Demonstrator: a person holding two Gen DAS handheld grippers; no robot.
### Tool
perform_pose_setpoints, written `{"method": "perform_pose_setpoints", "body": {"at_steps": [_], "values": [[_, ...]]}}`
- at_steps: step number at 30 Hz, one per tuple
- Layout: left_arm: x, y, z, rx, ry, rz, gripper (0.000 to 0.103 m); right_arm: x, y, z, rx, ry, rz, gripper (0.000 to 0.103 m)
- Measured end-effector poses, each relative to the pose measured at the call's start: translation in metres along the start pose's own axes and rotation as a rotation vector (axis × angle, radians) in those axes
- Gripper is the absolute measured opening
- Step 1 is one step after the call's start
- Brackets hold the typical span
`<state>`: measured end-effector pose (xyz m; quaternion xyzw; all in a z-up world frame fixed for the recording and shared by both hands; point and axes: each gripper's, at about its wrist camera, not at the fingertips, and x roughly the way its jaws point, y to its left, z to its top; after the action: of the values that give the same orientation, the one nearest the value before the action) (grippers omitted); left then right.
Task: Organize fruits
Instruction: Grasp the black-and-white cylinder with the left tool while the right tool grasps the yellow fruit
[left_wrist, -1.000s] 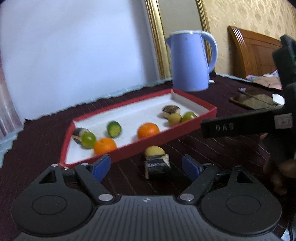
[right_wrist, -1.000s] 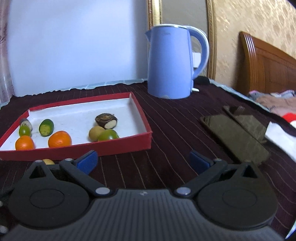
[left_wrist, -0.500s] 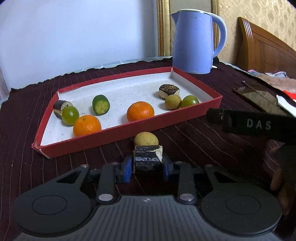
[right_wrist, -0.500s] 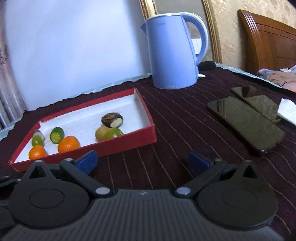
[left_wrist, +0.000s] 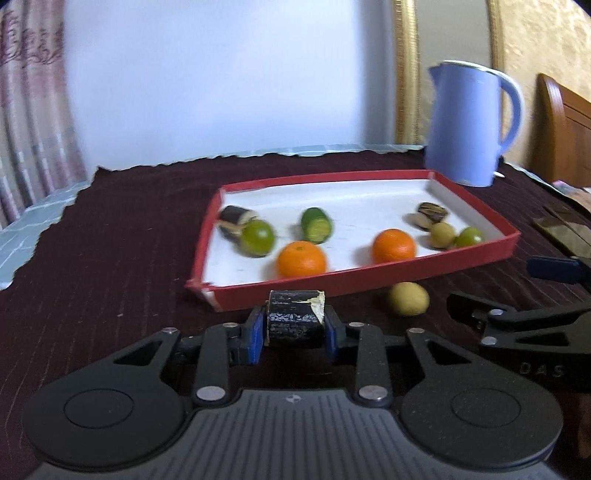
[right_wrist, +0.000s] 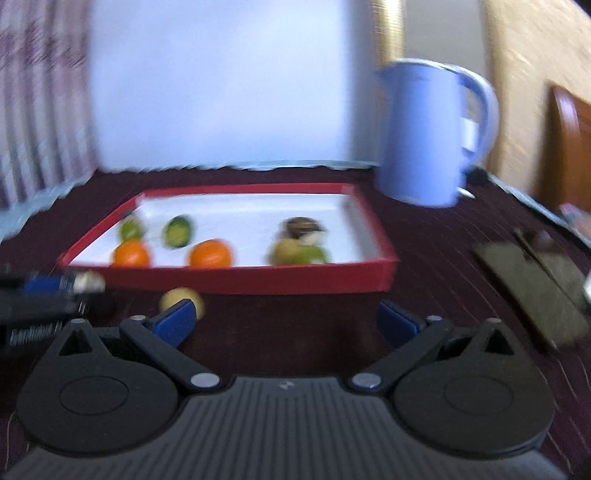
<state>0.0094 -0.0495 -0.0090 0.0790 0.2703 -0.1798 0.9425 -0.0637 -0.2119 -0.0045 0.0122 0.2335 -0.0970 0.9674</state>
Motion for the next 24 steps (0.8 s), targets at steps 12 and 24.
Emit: {"method": "perform_pose_setpoints", "body": {"at_steps": [12, 24], "values": [[0.001, 0.015, -0.005, -0.027, 0.003, 0.024, 0.031, 0.040, 0.039, 0.017, -0.111, 0.152, 0.145, 0.052], [0.001, 0.011, -0.003, -0.030, 0.022, 0.003, 0.031, 0.028, 0.031, 0.012, -0.045, 0.116, 0.181, 0.028]]}}
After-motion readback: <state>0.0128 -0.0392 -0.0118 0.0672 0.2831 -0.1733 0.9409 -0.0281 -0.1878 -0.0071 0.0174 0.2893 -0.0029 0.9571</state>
